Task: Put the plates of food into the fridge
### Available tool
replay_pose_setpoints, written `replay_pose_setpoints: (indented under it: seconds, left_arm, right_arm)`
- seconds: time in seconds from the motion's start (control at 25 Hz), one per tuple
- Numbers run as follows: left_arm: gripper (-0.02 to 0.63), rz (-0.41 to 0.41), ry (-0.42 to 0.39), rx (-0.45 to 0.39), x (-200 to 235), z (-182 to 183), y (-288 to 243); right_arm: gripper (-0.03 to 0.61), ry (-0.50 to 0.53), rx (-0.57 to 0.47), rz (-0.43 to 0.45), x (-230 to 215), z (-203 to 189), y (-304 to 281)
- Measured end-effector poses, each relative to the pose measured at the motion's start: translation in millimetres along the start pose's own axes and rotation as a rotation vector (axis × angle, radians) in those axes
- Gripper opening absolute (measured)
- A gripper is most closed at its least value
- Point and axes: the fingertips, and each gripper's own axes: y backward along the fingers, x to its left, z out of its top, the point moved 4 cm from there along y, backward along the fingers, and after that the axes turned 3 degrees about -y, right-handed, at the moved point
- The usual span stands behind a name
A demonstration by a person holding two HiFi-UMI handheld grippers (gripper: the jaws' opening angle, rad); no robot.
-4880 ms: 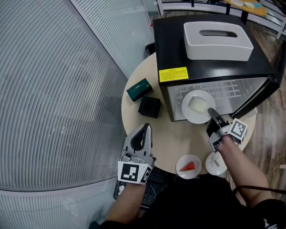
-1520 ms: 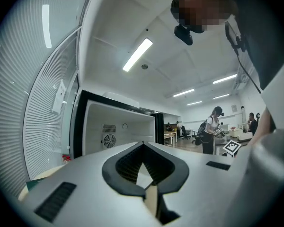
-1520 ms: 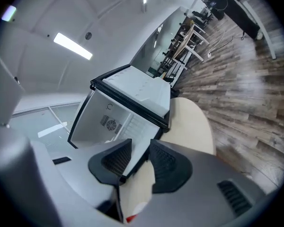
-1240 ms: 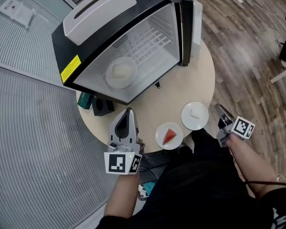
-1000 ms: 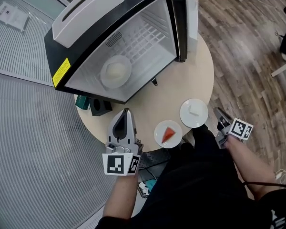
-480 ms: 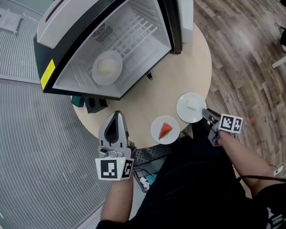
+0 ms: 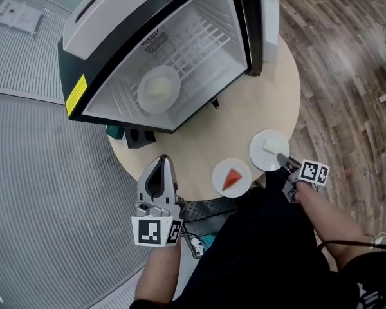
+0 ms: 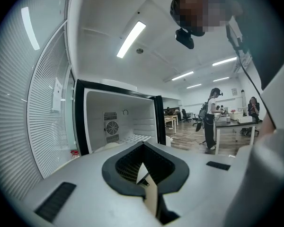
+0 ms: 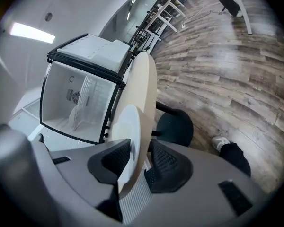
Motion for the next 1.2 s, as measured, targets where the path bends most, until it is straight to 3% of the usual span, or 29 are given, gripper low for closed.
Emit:
replay_pose_setpoints:
  seconds: [0.36,0.48,0.64,1.2]
  left_arm:
    - [0.003,0.006,0.003,-0.008,2,2,4]
    - [0.003,0.017,0.027,-0.007,5,0,3]
    - [0.003,0.022,0.035,-0.014,4,3,2]
    - [0.003,0.09,0.055,-0.07,7,23,9]
  right_arm:
    - [0.032,-0.022,-0.004,0.015,6,6,9]
    - [0.026,-0.081,-0.019,0.049,8,10,14]
    - [0.025,-0.069,-0.017,0.11,19,15,19]
    - [0.025,-0.065,0.012,0.32,118,47,7]
